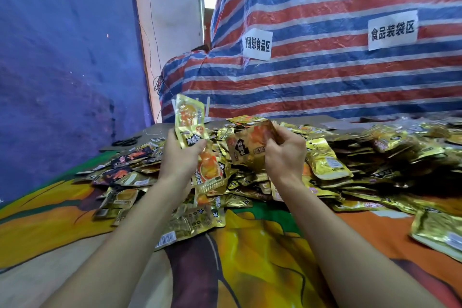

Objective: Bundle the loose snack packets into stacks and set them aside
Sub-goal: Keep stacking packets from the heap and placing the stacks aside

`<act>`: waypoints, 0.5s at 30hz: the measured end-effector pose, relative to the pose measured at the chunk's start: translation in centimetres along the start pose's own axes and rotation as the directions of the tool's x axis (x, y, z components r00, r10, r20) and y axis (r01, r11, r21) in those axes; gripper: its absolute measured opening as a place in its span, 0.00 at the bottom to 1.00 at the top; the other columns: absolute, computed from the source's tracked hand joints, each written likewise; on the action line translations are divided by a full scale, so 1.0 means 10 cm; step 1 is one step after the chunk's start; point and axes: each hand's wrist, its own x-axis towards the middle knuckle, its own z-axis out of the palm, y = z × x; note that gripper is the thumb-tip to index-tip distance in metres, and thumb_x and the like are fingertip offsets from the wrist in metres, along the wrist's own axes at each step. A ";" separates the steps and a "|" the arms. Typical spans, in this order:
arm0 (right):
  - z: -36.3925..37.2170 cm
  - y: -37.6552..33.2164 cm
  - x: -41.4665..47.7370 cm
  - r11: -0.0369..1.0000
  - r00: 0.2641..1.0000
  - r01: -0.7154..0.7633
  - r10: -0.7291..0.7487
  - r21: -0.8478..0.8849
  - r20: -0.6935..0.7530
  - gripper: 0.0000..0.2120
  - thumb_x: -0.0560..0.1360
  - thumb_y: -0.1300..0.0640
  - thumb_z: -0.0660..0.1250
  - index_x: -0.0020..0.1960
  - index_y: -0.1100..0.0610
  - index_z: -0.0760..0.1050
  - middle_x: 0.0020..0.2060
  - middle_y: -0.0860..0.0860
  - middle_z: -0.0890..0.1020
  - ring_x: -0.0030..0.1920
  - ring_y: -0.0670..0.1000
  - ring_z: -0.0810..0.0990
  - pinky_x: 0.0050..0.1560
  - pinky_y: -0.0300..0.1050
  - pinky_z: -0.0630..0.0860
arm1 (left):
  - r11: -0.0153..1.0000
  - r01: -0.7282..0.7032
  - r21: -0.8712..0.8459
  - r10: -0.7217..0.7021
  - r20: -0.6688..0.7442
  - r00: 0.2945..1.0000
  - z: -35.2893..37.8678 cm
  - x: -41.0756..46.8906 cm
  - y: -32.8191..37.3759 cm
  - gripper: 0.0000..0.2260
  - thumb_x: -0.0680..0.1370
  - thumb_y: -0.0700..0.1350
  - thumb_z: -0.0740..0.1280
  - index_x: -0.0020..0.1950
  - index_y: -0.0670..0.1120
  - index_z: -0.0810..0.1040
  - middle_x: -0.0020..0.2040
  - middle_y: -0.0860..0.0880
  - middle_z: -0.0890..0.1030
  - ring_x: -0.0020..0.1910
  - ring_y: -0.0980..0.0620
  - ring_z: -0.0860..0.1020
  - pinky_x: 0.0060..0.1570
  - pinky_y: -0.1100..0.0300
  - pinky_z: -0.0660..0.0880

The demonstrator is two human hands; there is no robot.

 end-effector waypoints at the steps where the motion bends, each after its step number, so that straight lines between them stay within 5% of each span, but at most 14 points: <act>1: -0.01 -0.01 0.01 1.000 1.000 0.000 0.001 0.008 -0.008 0.10 0.80 0.63 0.65 0.52 0.57 0.85 0.40 0.50 0.86 0.42 0.55 0.85 0.43 0.58 0.84 | 0.999 -0.037 -0.011 0.037 -0.050 0.998 -0.01 -0.03 -0.10 0.19 0.79 0.41 0.71 0.68 0.51 0.72 0.64 0.54 0.78 0.56 0.54 0.79 0.51 0.53 0.78; 3: -0.02 -0.01 0.01 1.000 1.000 -0.005 0.005 0.021 -0.024 0.12 0.81 0.62 0.66 0.43 0.51 0.84 0.37 0.50 0.85 0.40 0.58 0.84 0.41 0.59 0.83 | 0.993 -0.057 -0.101 0.051 -0.061 0.997 -0.02 -0.10 -0.27 0.17 0.77 0.43 0.73 0.64 0.55 0.75 0.57 0.59 0.82 0.53 0.55 0.82 0.49 0.54 0.81; 5: -0.02 0.00 0.02 0.999 0.999 -0.032 0.033 0.027 -0.039 0.15 0.81 0.61 0.67 0.38 0.47 0.80 0.36 0.49 0.84 0.39 0.54 0.83 0.41 0.49 0.83 | 0.987 -0.059 -0.147 0.056 -0.028 0.998 -0.03 -0.17 -0.35 0.11 0.75 0.46 0.74 0.53 0.59 0.77 0.44 0.60 0.86 0.42 0.56 0.85 0.35 0.64 0.80; 7: 0.01 0.04 0.04 0.997 0.995 -0.081 0.082 0.018 -0.054 0.16 0.81 0.60 0.67 0.36 0.47 0.79 0.36 0.48 0.84 0.37 0.50 0.81 0.36 0.40 0.78 | 0.995 -0.086 -0.049 0.087 0.018 0.996 -0.04 -0.20 -0.40 0.11 0.70 0.55 0.75 0.50 0.56 0.80 0.42 0.56 0.86 0.39 0.53 0.85 0.31 0.65 0.78; 10: 0.00 0.12 0.03 0.984 0.981 -0.180 0.179 -0.005 -0.076 0.18 0.80 0.60 0.68 0.35 0.44 0.77 0.34 0.43 0.82 0.37 0.44 0.81 0.30 0.31 0.75 | 0.962 -0.182 0.205 0.157 0.133 0.979 -0.04 -0.27 -0.45 0.16 0.65 0.60 0.75 0.42 0.48 0.83 0.39 0.49 0.86 0.36 0.48 0.83 0.34 0.56 0.79; 15: -0.07 0.18 0.01 0.966 0.977 -0.211 0.214 -0.149 -0.002 0.16 0.79 0.59 0.69 0.35 0.45 0.76 0.35 0.42 0.82 0.34 0.41 0.77 0.25 0.29 0.68 | 0.913 -0.145 0.381 0.046 0.257 0.965 -0.06 -0.26 -0.57 0.09 0.69 0.47 0.80 0.44 0.51 0.83 0.38 0.58 0.85 0.38 0.63 0.82 0.39 0.69 0.73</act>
